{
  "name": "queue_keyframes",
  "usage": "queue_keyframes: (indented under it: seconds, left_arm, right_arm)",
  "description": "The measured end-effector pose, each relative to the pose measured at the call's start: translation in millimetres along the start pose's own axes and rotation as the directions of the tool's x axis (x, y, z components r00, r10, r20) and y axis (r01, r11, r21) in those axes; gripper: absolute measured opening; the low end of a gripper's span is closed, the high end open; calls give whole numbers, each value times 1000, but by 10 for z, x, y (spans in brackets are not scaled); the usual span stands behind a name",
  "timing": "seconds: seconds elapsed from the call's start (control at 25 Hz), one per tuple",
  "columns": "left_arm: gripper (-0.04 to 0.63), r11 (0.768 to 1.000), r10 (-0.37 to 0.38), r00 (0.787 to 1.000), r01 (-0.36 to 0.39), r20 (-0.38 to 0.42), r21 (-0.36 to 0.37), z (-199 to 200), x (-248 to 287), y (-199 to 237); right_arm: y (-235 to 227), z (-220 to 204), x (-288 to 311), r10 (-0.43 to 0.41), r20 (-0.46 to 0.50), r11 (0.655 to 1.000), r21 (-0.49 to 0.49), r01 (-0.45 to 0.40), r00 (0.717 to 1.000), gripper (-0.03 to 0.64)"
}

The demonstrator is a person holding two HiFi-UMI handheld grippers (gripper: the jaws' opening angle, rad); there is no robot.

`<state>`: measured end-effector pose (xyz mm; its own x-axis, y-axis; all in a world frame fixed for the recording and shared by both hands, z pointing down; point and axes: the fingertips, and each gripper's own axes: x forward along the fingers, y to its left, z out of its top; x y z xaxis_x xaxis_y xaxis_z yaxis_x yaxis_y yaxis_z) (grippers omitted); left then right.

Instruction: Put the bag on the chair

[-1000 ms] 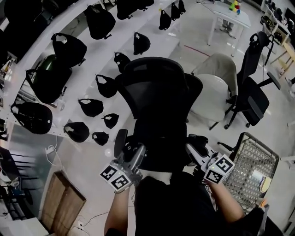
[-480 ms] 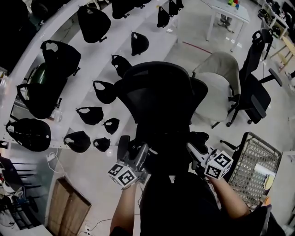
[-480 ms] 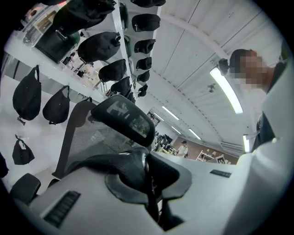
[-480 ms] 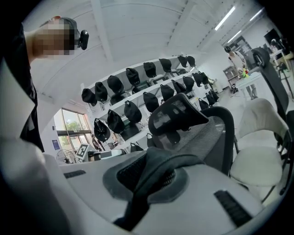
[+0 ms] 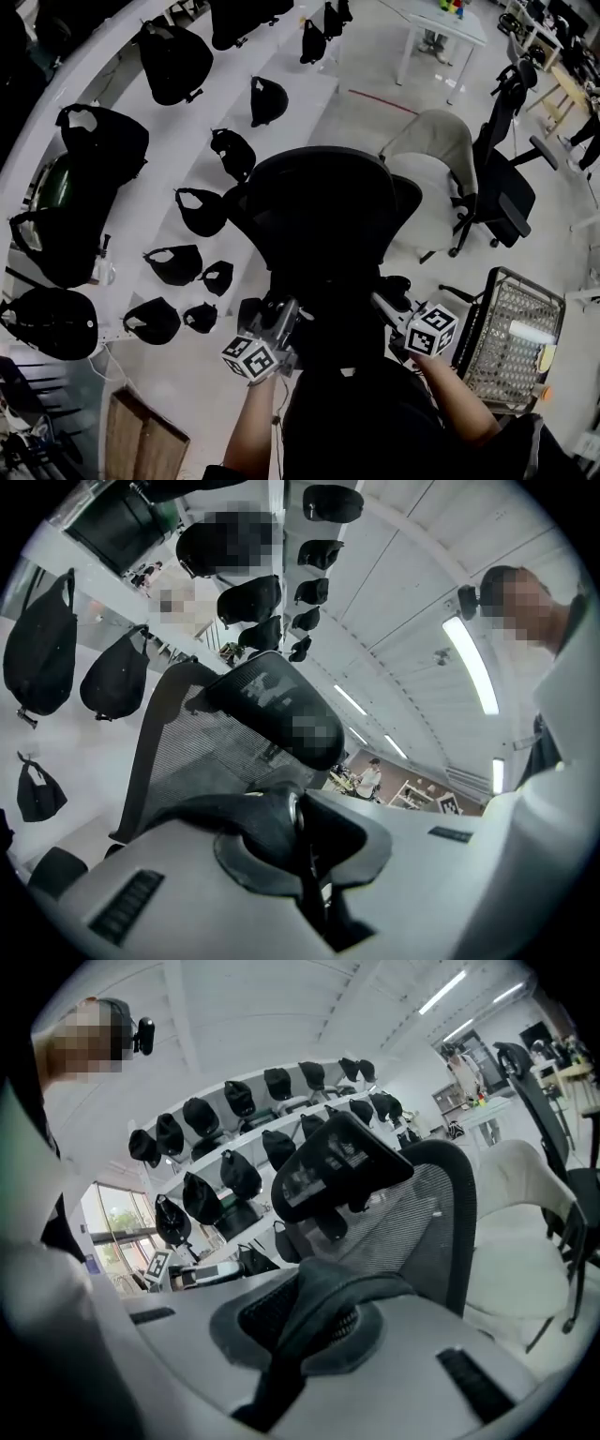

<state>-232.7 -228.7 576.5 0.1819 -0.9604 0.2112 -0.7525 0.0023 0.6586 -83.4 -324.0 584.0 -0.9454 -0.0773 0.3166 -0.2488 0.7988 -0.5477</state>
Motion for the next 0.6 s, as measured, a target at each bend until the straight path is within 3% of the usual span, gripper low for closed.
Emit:
queue_keyframes:
  seconds: [0.32, 0.6]
  left_arm:
    - [28, 999, -7, 999, 4, -49, -54, -20, 161, 539]
    - [28, 994, 10, 997, -18, -74, -106, -85, 284, 996]
  right_arm:
    - [-290, -233, 457, -44, -80, 998, 42, 47, 996, 15]
    - [-607, -379, 808, -100, -55, 983, 150, 108, 993, 15]
